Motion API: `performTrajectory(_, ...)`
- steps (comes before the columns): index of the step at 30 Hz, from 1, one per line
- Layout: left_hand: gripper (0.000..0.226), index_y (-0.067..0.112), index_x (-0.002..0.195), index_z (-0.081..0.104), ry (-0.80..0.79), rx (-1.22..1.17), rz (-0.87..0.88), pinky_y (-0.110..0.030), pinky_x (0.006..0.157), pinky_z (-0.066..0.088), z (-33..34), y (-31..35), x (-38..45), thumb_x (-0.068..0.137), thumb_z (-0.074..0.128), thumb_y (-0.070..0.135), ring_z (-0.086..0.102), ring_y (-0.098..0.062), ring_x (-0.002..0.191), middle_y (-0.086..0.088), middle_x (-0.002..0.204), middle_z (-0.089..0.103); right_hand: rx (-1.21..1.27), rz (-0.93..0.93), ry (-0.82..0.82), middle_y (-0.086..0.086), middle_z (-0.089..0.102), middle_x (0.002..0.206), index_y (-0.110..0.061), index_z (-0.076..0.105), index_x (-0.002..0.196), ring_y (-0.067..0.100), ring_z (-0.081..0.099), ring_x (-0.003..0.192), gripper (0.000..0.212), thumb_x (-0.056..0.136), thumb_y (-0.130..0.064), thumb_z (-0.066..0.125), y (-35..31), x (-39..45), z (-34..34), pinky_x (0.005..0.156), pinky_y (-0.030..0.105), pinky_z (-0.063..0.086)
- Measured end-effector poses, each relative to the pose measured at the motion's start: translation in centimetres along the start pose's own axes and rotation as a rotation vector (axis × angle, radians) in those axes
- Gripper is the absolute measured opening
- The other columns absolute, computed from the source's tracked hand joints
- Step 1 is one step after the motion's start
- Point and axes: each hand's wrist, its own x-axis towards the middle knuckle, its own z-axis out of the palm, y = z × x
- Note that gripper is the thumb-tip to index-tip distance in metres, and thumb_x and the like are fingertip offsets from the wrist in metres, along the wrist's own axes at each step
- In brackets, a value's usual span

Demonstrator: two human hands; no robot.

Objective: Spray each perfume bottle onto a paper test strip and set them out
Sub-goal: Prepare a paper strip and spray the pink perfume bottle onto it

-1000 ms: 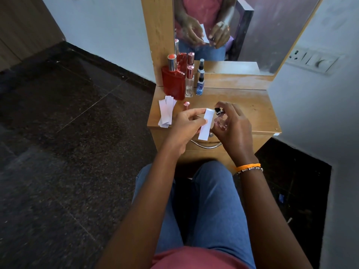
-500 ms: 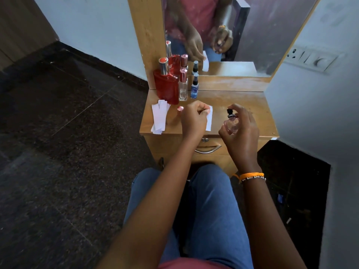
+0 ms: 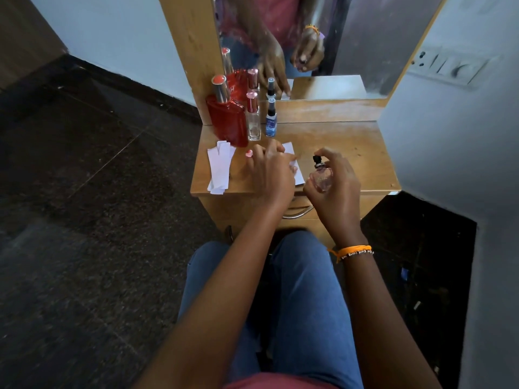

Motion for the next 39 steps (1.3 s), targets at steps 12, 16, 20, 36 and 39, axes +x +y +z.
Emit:
performTrajectory(12, 0.045, 0.030, 0.130, 0.050, 0.137, -0.022, -0.021, -0.034, 0.092, 0.026, -1.9, -1.5, 0.0, 0.088, 0.060, 0.017, 0.035, -0.023, 0.123, 0.004, 0.135, 0.046, 0.054, -0.006, -0.019, 0.003, 0.060, 0.114, -0.016, 0.055, 0.119, 0.005, 0.051, 0.093, 0.047, 0.075, -0.003, 0.069, -0.5, -0.2, 0.4, 0.071, 0.000, 0.038)
performTrajectory(16, 0.040, 0.019, 0.127, 0.049, 0.099, 0.065, -0.160, -0.039, 0.099, 0.027, -2.4, -3.1, 0.8, 0.088, 0.059, 0.017, 0.035, -0.027, 0.127, -0.005, 0.135, 0.046, 0.082, -0.006, -0.032, 0.002, 0.060, 0.114, -0.015, 0.055, 0.120, 0.005, 0.052, 0.092, 0.048, 0.075, -0.003, 0.069, -0.7, -0.2, 0.7, 0.072, 0.007, 0.043)
performTrajectory(20, 0.026, 0.012, 0.115, 0.060, 0.070, -0.020, -0.126, -0.036, 0.093, 0.034, -2.5, -3.3, 1.0, 0.090, 0.055, 0.010, 0.048, -0.025, 0.117, -0.007, 0.120, 0.061, 0.127, -0.011, -0.039, -0.003, 0.059, 0.111, -0.016, 0.055, 0.118, 0.008, 0.054, 0.091, 0.049, 0.073, -0.003, 0.068, -1.0, -0.2, 0.6, 0.076, 0.029, 0.053)
performTrajectory(36, 0.054, 0.016, 0.133, 0.042, -0.401, -0.804, -0.178, -0.025, 0.088, 0.046, -7.0, -2.3, -1.5, 0.086, 0.066, 0.024, 0.061, -0.013, 0.103, -0.004, 0.111, 0.066, 0.362, -0.050, -0.320, -0.013, 0.060, 0.108, -0.029, 0.050, 0.128, 0.013, 0.062, 0.092, 0.066, 0.074, 0.004, 0.067, -3.4, -1.0, 0.2, 0.080, 0.037, 0.056)
performTrajectory(39, 0.046, 0.017, 0.137, 0.039, -0.431, -0.919, -0.215, -0.028, 0.091, 0.048, -7.7, -2.4, -2.6, 0.095, 0.052, 0.028, 0.061, -0.013, 0.100, -0.003, 0.124, 0.059, 0.397, -0.011, -0.263, -0.013, 0.058, 0.095, -0.032, 0.049, 0.123, 0.025, 0.063, 0.075, 0.058, 0.077, 0.000, 0.067, -3.5, -1.0, 0.1, 0.065, 0.046, 0.057)
